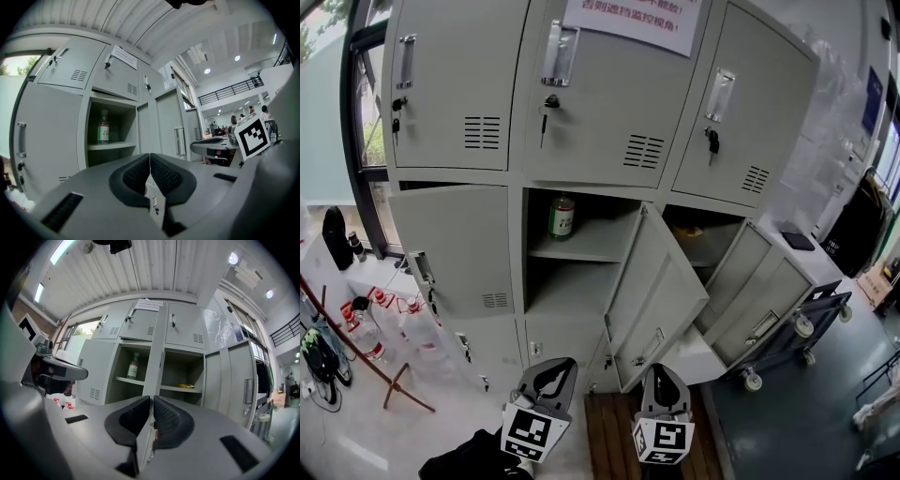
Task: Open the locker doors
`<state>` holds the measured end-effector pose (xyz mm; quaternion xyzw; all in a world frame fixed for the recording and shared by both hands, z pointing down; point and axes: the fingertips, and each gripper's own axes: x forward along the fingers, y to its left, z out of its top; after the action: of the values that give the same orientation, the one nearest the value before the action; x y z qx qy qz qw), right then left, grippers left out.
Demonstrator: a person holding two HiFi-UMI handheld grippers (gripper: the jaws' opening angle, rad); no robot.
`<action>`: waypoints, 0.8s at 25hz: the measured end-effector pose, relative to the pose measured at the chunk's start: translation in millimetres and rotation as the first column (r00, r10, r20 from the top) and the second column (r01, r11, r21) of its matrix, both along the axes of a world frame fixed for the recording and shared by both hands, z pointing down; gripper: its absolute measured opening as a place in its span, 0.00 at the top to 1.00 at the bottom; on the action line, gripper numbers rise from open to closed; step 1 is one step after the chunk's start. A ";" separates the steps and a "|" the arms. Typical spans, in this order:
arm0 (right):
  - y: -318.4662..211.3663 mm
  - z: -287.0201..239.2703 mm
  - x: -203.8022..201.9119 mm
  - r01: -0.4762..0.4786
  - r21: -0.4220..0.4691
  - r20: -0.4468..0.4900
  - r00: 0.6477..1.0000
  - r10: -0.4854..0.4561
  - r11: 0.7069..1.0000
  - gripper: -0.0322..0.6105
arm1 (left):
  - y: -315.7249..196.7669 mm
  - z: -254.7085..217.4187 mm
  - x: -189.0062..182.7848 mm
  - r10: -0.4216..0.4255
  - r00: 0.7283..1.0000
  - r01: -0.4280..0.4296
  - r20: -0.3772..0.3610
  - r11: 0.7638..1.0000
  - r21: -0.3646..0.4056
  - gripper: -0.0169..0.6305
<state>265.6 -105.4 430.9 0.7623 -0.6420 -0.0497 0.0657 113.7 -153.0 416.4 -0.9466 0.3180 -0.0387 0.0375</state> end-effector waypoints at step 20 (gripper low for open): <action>-3.4 3.4 87.2 -0.143 0.024 0.032 0.989 0.142 0.989 0.93 | -17.8 12.2 59.7 0.075 0.996 -0.075 0.046 0.997 -0.008 0.94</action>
<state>352.9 -108.8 434.2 0.8077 -0.5860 -0.0416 0.0494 173.4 -170.8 428.7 -0.9568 0.2812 -0.0600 0.0434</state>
